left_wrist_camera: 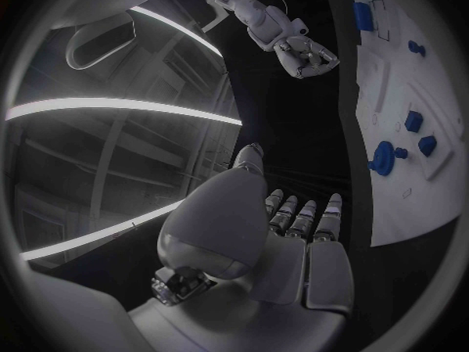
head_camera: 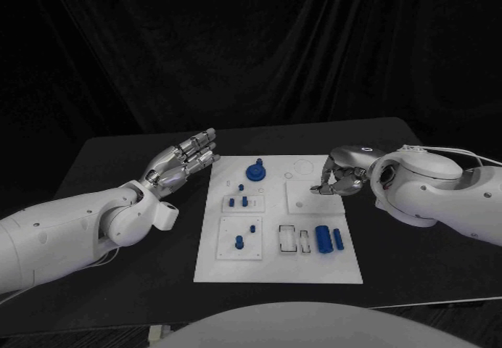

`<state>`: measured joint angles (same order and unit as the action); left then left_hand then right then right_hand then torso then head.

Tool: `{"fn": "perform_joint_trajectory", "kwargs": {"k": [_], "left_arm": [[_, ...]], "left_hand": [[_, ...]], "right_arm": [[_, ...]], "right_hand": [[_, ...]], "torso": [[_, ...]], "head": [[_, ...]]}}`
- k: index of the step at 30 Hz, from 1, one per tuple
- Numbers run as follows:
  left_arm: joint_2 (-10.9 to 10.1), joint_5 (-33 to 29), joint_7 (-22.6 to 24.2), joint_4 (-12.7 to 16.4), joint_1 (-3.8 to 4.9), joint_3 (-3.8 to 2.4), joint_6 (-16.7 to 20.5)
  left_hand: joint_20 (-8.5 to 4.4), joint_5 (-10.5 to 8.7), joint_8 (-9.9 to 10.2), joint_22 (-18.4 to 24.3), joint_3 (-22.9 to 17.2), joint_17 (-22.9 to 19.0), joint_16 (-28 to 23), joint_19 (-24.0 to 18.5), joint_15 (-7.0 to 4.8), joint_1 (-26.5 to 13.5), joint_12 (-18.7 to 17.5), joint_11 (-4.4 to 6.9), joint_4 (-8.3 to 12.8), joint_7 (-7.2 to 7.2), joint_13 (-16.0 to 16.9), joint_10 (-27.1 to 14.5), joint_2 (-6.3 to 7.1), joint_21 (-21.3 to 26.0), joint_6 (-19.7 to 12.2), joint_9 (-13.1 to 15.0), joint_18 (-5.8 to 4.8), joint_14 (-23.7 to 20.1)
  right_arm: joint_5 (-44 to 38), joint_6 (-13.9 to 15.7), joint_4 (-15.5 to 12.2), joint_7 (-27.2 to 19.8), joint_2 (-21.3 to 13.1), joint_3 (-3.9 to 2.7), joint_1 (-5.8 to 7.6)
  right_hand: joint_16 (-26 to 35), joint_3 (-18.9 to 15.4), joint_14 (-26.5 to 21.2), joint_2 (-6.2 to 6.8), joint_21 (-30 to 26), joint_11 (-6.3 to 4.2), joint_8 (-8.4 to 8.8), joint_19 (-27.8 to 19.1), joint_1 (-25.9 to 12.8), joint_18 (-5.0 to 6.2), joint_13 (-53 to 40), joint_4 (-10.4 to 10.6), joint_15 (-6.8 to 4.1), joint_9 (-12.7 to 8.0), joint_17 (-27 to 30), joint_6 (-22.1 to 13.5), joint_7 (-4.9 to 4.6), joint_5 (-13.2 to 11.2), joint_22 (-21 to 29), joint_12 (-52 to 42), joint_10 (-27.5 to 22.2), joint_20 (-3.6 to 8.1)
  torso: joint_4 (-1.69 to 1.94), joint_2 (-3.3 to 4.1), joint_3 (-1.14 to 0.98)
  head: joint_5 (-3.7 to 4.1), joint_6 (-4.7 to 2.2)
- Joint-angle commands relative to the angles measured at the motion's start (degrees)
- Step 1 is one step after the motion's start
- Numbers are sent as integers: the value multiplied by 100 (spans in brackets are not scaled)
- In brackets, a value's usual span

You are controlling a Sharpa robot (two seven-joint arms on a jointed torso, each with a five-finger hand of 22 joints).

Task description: Assemble the parts on the task board

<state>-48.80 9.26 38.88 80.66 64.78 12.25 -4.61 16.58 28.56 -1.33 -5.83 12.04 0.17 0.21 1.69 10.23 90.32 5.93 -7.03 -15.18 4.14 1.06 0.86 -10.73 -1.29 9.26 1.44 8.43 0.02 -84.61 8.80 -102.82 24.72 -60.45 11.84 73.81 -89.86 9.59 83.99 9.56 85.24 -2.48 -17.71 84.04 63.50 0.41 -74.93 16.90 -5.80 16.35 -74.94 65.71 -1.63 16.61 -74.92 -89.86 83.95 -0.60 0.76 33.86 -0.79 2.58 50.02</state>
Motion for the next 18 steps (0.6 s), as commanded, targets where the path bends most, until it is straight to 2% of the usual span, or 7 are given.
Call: {"fn": "perform_joint_trajectory", "kwargs": {"k": [1, 6, 9, 12, 13, 14, 18], "left_arm": [[-17, -18, 451, 54, -7, -6, 128], [-63, 7, 614, 112, -5, -7, 353], [-108, 290, 748, 153, -3, -7, 637], [-137, 699, 869, 182, -1, -8, 929], [-134, 828, 909, 186, -1, -8, 1036], [-132, 858, 916, 185, -1, -8, 1057], [-96, 1032, 948, 151, 0, -8, 1175]], "left_hand": [[15, -23, -35, 11, 13, -4, 19, 8, -38, -45, 39, -7, -96, 51, 7, 4, -3, 2, 86, 9, 47, 7], [-32, -173, -64, 44, 171, -7, 7, -12, -93, -387, 103, 315, -167, 147, 15, 59, -46, 9, 289, 27, 110, 4], [-389, -336, -42, 115, 307, -17, -21, -48, -380, -639, 61, 482, -159, 17, 10, 76, -36, 29, 286, 19, 186, -2], [-880, -521, -28, 232, 383, -17, -21, -90, -851, -782, -9, 595, -158, -71, 4, 73, -10, 57, 289, 16, 172, -2], [-966, -554, -32, 272, 396, -17, -21, -100, -888, -796, -13, 604, -156, -89, 5, 84, 2, 66, 330, 20, 131, -2], [-941, -633, -61, 353, 430, -17, -21, -123, -885, -838, -22, 585, -160, -72, 5, 109, 36, 84, 517, 41, 122, -2], [-410, -740, -44, 500, 444, -17, -21, -158, -793, -930, -93, 600, -155, -83, 0, 127, 39, 112, 556, 35, 123, -2]], "right_arm": [[255, -592, 65, 562, 41, -3, 7], [497, -1066, 174, 768, 122, -3, 3], [663, -1269, 233, 844, 168, -3, 1], [821, -1434, 271, 907, 212, -3, -1], [890, -1498, 278, 930, 229, -3, -1], [909, -1513, 278, 936, 234, -3, -1], [1092, -1641, 260, 980, 267, -3, -2]], "right_hand": [[-14, -88, 601, -31, 212, 36, 85, 486, -313, 32, -1507, 4, 49, 50, -1506, 2, -35, -367, -1411, -14, 605, -32], [-14, -95, 601, -76, 257, 85, 202, 506, -801, 21, -1507, 12, 90, 93, -1506, -8, -71, -677, -1426, -14, 605, -71], [-14, 61, 601, -230, 269, 144, 393, 510, -854, 18, -1507, -11, 142, 38, -1506, -111, -132, -99, -1430, -14, 605, -116], [-14, 71, 601, -236, 268, 147, 405, 509, -848, 18, -1507, -11, 146, 34, -1506, -109, -136, -67, -1429, -14, 605, -120], [-14, 74, 601, -237, 269, 149, 415, 510, -848, 18, -1507, -11, 148, 31, -1506, -113, -138, -55, -1429, -14, 605, -123], [-14, 67, 601, -232, 270, 153, 431, 510, -870, 18, -1507, -6, 151, 26, -1506, -117, -143, -81, -1429, -14, 605, -127], [-14, 68, 601, -266, 262, 148, 430, 506, -942, 21, -1507, -2, 153, 34, -1506, -49, -134, -128, -1426, -14, 605, -133]], "torso": [[3, -3, 1], [-1, -4, 1], [3, -6, 0], [4, -3, 1], [4, -1, 0], [4, 0, 0], [8, -1, -1]], "head": [[-29, -2], [-43, -2], [-51, -2], [-48, -2], [-38, -2], [-36, -2], [5, -2]]}}
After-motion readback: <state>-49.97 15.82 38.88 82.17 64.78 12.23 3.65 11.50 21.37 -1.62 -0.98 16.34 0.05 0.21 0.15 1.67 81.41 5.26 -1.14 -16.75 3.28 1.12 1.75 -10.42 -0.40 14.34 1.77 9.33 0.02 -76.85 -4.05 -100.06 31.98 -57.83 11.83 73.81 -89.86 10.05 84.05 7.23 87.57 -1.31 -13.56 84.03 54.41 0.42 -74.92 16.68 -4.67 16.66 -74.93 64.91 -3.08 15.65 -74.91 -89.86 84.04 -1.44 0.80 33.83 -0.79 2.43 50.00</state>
